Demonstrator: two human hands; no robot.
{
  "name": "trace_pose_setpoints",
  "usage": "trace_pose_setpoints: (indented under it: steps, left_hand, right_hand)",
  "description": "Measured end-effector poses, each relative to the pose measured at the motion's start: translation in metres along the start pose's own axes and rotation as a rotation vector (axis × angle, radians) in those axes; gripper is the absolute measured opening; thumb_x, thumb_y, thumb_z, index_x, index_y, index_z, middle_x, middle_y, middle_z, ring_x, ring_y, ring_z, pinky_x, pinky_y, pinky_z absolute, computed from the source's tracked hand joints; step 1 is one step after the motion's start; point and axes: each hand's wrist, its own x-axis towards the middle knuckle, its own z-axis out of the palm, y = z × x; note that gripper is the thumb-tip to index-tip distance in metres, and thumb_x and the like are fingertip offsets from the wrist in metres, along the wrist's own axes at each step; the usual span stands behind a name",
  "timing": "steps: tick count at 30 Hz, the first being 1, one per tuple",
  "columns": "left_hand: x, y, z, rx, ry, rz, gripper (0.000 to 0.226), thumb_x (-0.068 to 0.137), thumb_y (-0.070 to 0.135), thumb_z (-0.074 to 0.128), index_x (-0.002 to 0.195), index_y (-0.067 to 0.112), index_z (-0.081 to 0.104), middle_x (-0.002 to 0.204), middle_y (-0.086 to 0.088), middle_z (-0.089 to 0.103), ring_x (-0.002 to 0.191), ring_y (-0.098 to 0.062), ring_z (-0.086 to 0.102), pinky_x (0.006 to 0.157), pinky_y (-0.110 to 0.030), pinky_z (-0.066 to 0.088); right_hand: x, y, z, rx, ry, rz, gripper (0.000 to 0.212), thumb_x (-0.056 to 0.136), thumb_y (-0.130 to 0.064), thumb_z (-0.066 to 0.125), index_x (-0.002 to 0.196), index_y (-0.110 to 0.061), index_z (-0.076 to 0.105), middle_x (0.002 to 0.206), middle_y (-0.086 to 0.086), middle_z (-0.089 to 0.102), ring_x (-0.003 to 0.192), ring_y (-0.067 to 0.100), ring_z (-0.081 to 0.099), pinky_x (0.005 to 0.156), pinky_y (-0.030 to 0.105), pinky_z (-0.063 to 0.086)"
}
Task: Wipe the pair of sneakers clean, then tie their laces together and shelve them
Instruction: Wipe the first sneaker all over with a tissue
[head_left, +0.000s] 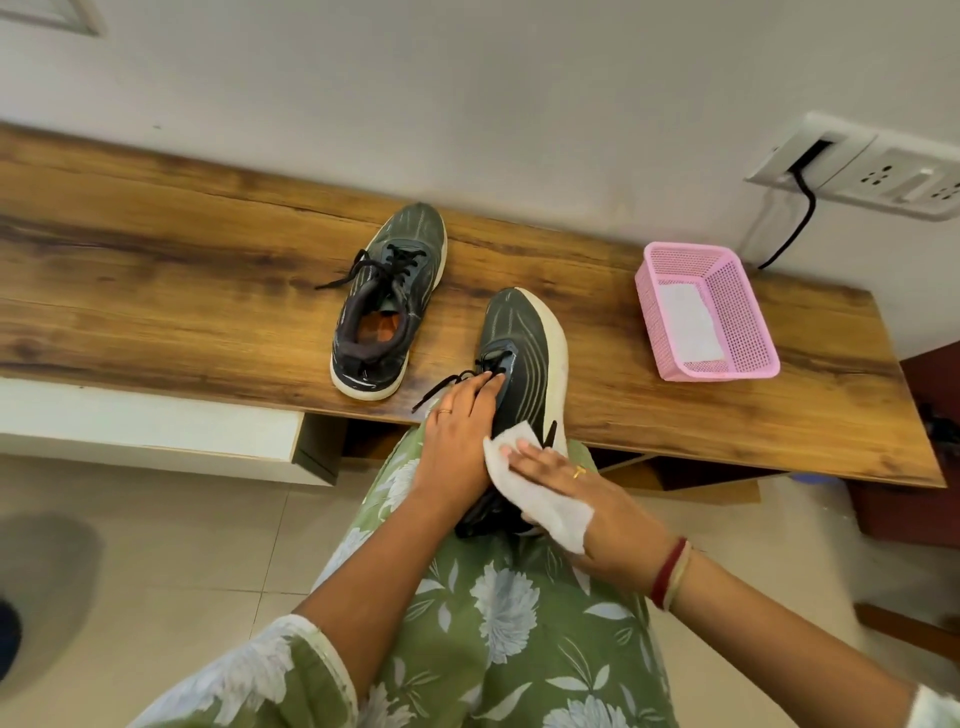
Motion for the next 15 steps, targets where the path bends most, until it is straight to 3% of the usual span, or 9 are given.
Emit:
trace_pose_setpoints:
  steps: [2,5,7,9,12,15]
  left_hand:
    - [0.001,0.0,0.001,0.0,-0.002,-0.002,0.056,0.093,0.022,0.054,0.145,0.013,0.036,0.146,-0.01,0.04,0.136,-0.028,0.034,0.108,-0.042,0.031]
    - [0.0,-0.001,0.001,-0.021,-0.009,-0.008,0.057,0.093,0.023,0.054,0.146,0.014,0.035,0.146,-0.009,0.038,0.136,-0.028,0.031,0.108,-0.041,0.028]
    - [0.0,-0.001,0.0,-0.014,-0.013,-0.006,0.056,0.093,0.019,0.052,0.146,0.015,0.033,0.147,-0.008,0.036,0.137,-0.026,0.03,0.11,-0.039,0.026]
    - [0.001,-0.001,0.0,-0.034,-0.022,0.006,0.058,0.092,0.019,0.054,0.146,0.015,0.033,0.146,-0.008,0.037,0.137,-0.026,0.03,0.11,-0.04,0.027]
    - [0.001,-0.004,0.0,-0.087,-0.023,0.013,0.06,0.089,0.017,0.058,0.145,0.013,0.035,0.144,-0.011,0.039,0.133,-0.028,0.033,0.109,-0.042,0.031]
    - [0.001,-0.003,-0.002,-0.164,-0.003,-0.027,0.057,0.091,0.017,0.057,0.144,0.013,0.036,0.143,-0.011,0.04,0.132,-0.028,0.034,0.108,-0.039,0.03]
  right_hand:
    - [0.0,0.003,0.005,-0.103,-0.002,-0.083,0.059,0.091,-0.034,0.039,0.147,-0.021,0.024,0.155,-0.006,0.018,0.144,0.008,0.012,0.117,0.031,0.011]
    - [0.0,-0.014,0.012,0.001,0.123,0.062,0.057,0.095,-0.032,0.042,0.148,-0.016,0.025,0.154,-0.004,0.02,0.143,0.007,0.013,0.117,0.028,0.012]
    - [-0.007,-0.02,0.026,-0.061,0.086,-0.034,0.063,0.092,-0.023,0.049,0.148,-0.013,0.02,0.154,-0.002,0.017,0.143,0.009,0.011,0.116,0.024,0.006]
    - [-0.014,-0.016,0.032,-0.167,0.093,-0.078,0.064,0.09,-0.023,0.043,0.148,-0.014,0.019,0.154,-0.003,0.014,0.144,0.011,0.01,0.116,0.025,0.006]
    - [-0.001,-0.019,0.026,-0.041,0.291,0.124,0.058,0.094,-0.029,0.037,0.147,-0.014,0.022,0.153,0.0,0.018,0.142,0.011,0.015,0.115,0.03,0.015]
    - [0.005,-0.04,0.032,0.033,0.31,0.121,0.061,0.095,-0.03,0.04,0.147,-0.011,0.016,0.151,-0.002,0.018,0.142,0.007,0.011,0.115,0.022,0.009]
